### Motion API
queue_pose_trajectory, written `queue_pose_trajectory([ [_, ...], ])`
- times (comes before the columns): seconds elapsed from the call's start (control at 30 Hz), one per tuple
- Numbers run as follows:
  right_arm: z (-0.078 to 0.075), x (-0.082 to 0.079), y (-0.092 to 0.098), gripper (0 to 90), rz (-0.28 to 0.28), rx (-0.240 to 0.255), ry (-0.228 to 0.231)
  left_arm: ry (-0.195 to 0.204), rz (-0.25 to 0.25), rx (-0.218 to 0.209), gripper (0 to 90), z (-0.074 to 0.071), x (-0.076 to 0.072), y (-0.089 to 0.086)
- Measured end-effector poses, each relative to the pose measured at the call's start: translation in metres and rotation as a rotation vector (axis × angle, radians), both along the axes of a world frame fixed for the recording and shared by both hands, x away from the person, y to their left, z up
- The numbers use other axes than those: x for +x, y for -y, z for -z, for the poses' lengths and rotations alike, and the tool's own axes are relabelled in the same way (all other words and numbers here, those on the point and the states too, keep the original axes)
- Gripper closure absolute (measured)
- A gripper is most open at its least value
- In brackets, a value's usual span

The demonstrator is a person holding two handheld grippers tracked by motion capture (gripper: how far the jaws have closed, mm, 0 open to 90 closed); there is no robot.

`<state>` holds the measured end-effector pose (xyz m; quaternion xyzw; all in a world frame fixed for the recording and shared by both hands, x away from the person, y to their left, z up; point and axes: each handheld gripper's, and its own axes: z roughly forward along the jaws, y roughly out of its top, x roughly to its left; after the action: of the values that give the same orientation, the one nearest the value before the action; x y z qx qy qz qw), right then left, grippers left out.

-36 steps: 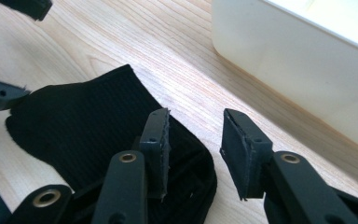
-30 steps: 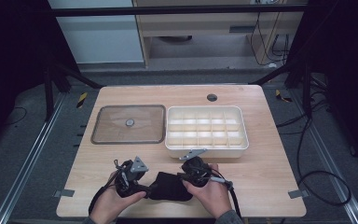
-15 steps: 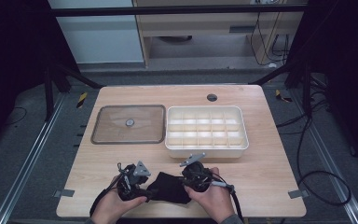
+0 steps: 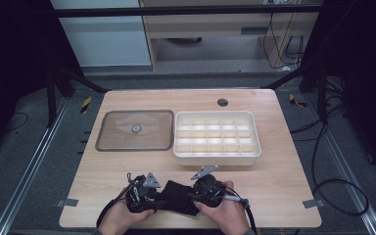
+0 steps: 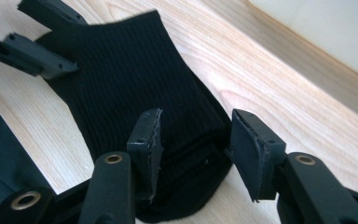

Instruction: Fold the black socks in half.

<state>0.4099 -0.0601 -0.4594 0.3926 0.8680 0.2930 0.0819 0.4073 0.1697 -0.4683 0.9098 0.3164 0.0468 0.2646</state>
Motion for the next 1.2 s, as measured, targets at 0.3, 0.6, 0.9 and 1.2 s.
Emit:
queue_pose_trajectory([
  [0.3, 0.007, -0.004, 0.004, 52.5, 0.011, 0.010, -0.023, 0.000, 0.012, -0.004, 75.3, -0.001, -0.001, 0.003],
  [0.6, 0.007, -0.004, 0.003, 50.3, 0.009, 0.011, -0.034, 0.013, 0.017, -0.015, 79.8, -0.006, -0.002, 0.000],
  [0.9, 0.009, -0.010, 0.002, 48.8, 0.001, 0.025, -0.038, 0.028, 0.014, 0.001, 79.8, -0.010, -0.001, -0.003],
  [1.2, 0.013, -0.012, 0.000, 53.5, -0.015, 0.009, -0.038, 0.034, 0.011, -0.003, 79.9, -0.013, -0.001, -0.007],
])
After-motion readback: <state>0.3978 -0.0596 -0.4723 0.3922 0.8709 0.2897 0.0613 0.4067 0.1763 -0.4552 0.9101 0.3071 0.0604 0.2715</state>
